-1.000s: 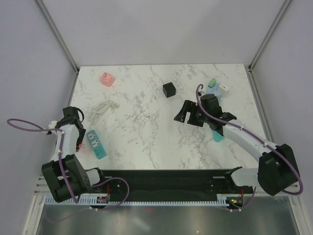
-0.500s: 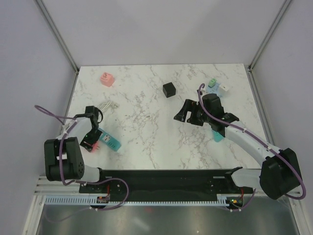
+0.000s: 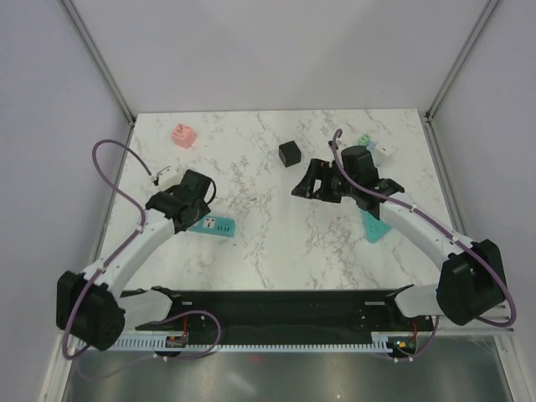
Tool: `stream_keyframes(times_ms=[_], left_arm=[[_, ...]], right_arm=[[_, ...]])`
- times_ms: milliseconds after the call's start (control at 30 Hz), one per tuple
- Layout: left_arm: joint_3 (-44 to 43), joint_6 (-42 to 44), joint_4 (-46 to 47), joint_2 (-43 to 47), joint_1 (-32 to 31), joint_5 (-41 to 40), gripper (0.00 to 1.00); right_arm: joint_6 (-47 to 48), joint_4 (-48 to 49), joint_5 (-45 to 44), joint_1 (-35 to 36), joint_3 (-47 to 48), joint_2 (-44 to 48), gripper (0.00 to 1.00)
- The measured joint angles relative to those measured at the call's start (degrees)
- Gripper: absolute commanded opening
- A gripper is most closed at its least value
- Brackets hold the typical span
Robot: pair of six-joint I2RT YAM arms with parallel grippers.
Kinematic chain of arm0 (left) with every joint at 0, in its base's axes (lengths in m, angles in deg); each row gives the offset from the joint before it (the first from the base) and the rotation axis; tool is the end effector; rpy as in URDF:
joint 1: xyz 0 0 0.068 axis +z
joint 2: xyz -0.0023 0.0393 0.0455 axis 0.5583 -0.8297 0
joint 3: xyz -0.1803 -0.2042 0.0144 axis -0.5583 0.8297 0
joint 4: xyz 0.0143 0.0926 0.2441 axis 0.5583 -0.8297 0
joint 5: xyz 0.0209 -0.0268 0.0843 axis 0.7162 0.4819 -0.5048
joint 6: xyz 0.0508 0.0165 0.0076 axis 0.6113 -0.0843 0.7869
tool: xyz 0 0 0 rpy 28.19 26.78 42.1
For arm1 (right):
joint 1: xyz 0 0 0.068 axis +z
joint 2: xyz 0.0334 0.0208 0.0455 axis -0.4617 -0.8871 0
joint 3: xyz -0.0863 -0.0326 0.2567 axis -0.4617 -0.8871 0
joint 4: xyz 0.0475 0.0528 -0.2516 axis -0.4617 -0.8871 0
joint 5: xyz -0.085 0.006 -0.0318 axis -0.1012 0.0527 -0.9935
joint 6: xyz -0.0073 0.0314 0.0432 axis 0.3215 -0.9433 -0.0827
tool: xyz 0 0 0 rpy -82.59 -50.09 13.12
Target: Insert the plug
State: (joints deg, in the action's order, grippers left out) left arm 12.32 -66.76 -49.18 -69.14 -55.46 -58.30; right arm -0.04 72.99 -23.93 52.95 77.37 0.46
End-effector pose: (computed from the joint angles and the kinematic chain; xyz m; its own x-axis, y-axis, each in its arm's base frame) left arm 0.2159 -0.0637 0.2405 -0.5708 -0.5368 -0.6213 -0.6823 0.7311 -0.0048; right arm 0.2598 0.1368 0.2712 -0.8058 0.2179 -0.5507 -0.2277 0.7444 0.6277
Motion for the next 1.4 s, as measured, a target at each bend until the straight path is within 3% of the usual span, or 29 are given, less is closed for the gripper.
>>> stream_keyframes(times_ms=[133,333,500,733,800,1167,1300,1367,1400], left_arm=[[3.08,14.45,10.64,12.83,-4.61,7.93,0.02],[15.52,28.35,26.05,31.52,-8.00,25.49,0.02],[16.31,35.30,30.93,30.69,-9.55,33.86,0.02],[17.20,41.09,33.20,31.10,-12.35,38.38,0.02],[17.20,42.10,33.57,30.82,-12.39,39.19,0.02],[17.20,44.65,33.31,30.27,-13.14,40.24,0.02],[17.20,45.09,32.94,29.92,-13.35,40.30,0.02],[17.20,45.27,32.57,29.51,-13.38,40.26,0.02],[17.20,45.42,32.26,29.44,-13.38,40.19,0.02]], right_arm=[[0.57,-1.57,3.04,0.00,6.62,-4.74,0.74],[0.37,-6.49,9.38,0.61,19.58,-12.41,0.69],[1.99,-11.98,11.80,5.79,28.70,-17.38,0.64],[5.40,-18.84,12.68,15.93,39.34,-25.33,0.62],[6.05,-20.65,12.76,17.68,40.92,-26.82,0.57],[9.88,-27.65,12.79,19.69,45.77,-32.37,0.53],[11.06,-28.48,13.40,20.61,46.29,-33.09,0.27],[11.45,-28.50,13.79,21.03,46.51,-33.46,0.24],[11.45,-28.52,13.94,21.14,46.51,-33.66,0.15]])
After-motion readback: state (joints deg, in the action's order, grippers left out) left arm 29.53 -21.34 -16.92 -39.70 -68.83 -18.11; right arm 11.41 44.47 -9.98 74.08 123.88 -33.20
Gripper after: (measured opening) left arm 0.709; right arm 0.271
